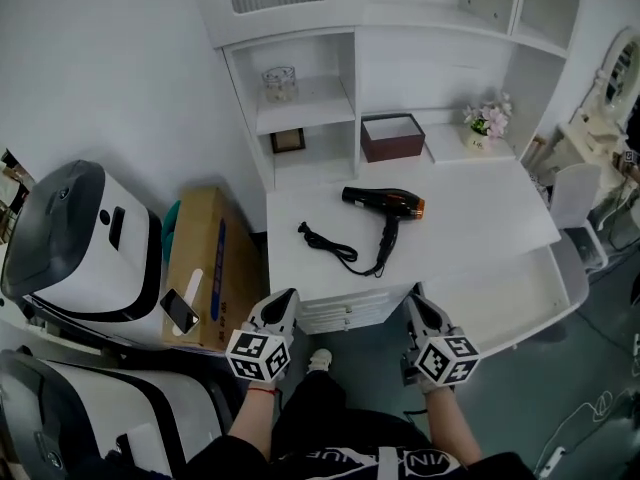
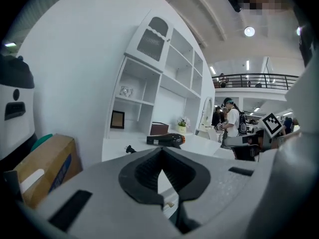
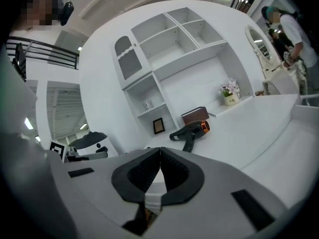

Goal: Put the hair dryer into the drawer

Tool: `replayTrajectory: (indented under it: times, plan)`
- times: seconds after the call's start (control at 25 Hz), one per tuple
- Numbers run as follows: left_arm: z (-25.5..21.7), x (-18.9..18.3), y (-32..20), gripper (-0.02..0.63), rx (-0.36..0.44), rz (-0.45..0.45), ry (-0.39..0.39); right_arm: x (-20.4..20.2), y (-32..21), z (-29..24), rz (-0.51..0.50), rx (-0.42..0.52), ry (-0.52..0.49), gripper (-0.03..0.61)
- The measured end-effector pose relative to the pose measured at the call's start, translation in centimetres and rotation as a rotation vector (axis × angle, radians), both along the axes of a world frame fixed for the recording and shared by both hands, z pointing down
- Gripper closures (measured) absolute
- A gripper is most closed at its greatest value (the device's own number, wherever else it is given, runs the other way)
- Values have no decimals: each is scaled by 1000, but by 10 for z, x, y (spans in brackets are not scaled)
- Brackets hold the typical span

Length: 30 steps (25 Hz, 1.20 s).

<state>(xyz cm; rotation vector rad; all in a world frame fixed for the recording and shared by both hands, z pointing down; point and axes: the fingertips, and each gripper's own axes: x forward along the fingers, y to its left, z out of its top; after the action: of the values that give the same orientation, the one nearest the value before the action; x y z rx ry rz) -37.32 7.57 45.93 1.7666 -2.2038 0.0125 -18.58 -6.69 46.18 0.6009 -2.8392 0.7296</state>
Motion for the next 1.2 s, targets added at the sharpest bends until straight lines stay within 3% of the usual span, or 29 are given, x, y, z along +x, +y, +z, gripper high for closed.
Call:
replayTrajectory:
  times: [0.16, 0.32, 0.6, 0.72, 0.88, 1.0, 1.08, 1.2]
  plan:
    - [16, -27, -32, 609, -52, 76, 14, -34, -19, 14, 27, -12, 49, 575]
    - [38, -43, -57, 608, -154, 206, -16, -62, -32, 33, 59, -47, 96, 575]
    - [54, -76, -108, 580, -276, 384, -152, -91, -68, 49, 142, -78, 150, 575]
    - [74, -71, -128, 537, -378, 568, -271, -100, -83, 51, 194, -85, 157, 575]
    - [97, -68, -141, 477, -549, 841, -545, -109, -93, 55, 256, -94, 162, 575]
    - [110, -68, -149, 446, -633, 1032, -712, -111, -94, 60, 286, -102, 186, 575]
    - [116, -72, -158, 414, -668, 1116, -769, -110, -96, 64, 295, -108, 206, 575]
    - [125, -77, -162, 402, -770, 1219, -786, -106, -100, 67, 308, -121, 217, 575]
